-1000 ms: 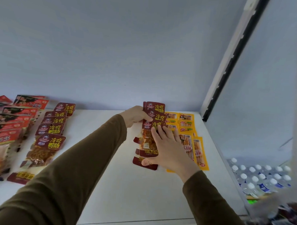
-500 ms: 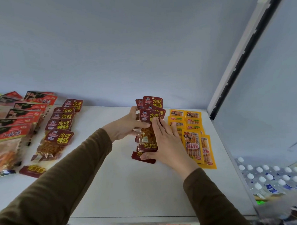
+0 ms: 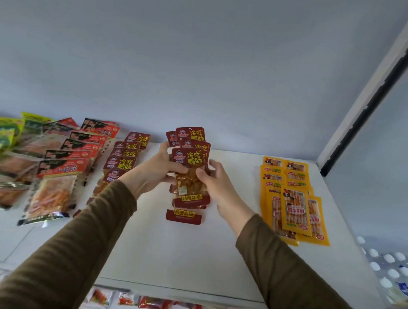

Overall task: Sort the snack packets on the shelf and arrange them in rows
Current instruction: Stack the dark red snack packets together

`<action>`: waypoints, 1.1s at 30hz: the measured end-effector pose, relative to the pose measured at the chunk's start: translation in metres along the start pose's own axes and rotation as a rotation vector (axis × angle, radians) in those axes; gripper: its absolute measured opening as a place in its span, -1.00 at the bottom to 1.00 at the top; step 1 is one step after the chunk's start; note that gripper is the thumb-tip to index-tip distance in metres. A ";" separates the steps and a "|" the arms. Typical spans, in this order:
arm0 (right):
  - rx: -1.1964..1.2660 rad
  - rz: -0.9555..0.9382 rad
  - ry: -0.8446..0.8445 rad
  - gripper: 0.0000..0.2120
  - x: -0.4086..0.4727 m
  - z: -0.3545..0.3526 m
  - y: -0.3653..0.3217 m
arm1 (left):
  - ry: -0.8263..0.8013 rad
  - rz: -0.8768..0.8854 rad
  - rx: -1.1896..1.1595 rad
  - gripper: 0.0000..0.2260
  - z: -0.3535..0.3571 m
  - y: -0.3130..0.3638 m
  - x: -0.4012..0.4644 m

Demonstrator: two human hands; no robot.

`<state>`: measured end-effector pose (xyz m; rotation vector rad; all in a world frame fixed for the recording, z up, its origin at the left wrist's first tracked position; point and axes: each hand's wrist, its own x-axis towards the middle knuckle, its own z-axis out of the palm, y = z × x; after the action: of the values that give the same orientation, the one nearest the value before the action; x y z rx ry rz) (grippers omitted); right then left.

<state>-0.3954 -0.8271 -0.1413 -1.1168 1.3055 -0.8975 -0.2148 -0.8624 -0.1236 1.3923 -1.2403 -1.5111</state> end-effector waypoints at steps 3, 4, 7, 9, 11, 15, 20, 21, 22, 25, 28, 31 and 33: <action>0.006 0.018 -0.027 -0.46 0.007 0.034 0.001 | 0.035 -0.047 0.018 -0.25 -0.019 0.000 -0.008; 0.015 0.024 -0.036 -0.47 0.008 0.044 0.001 | 0.041 -0.064 0.025 -0.25 -0.025 0.000 -0.010; -0.011 0.018 -0.024 -0.52 0.012 0.069 -0.001 | 0.071 -0.117 0.051 -0.22 -0.040 0.000 -0.011; -0.079 0.006 -0.036 -0.57 0.013 0.079 -0.003 | 0.087 -0.141 0.079 -0.27 -0.047 -0.001 -0.010; -0.163 -0.028 -0.064 -0.60 0.011 0.083 -0.003 | 0.111 -0.166 0.118 -0.34 -0.054 -0.002 -0.010; -0.324 -0.118 -0.021 -0.60 0.005 0.080 0.002 | 0.149 -0.147 0.194 -0.28 -0.064 -0.005 -0.010; -0.242 -0.110 -0.126 -0.57 -0.005 0.085 0.007 | 0.124 -0.126 0.260 -0.17 -0.063 -0.010 -0.013; -0.262 -0.117 -0.142 -0.55 -0.007 0.085 0.007 | 0.130 -0.116 0.304 -0.18 -0.061 -0.010 -0.013; -0.285 -0.130 -0.133 -0.53 -0.009 0.084 0.007 | 0.142 -0.096 0.347 -0.19 -0.061 -0.010 -0.014; -0.373 -0.246 0.004 -0.54 -0.017 0.065 0.006 | 0.227 0.039 0.466 -0.30 -0.055 -0.004 -0.014; -0.402 -0.384 0.150 -0.59 -0.030 0.031 0.003 | 0.276 0.189 0.529 -0.41 -0.033 0.004 -0.018; -0.459 -0.455 0.336 -0.66 -0.044 -0.009 0.001 | 0.158 0.280 0.541 -0.49 0.000 0.009 -0.017; -0.551 -0.476 0.455 -0.69 -0.054 -0.037 0.003 | 0.062 0.306 0.527 -0.51 0.028 0.008 -0.013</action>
<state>-0.4370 -0.7787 -0.1276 -1.7747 1.7598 -1.2290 -0.2414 -0.8479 -0.1134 1.4662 -1.8022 -0.9609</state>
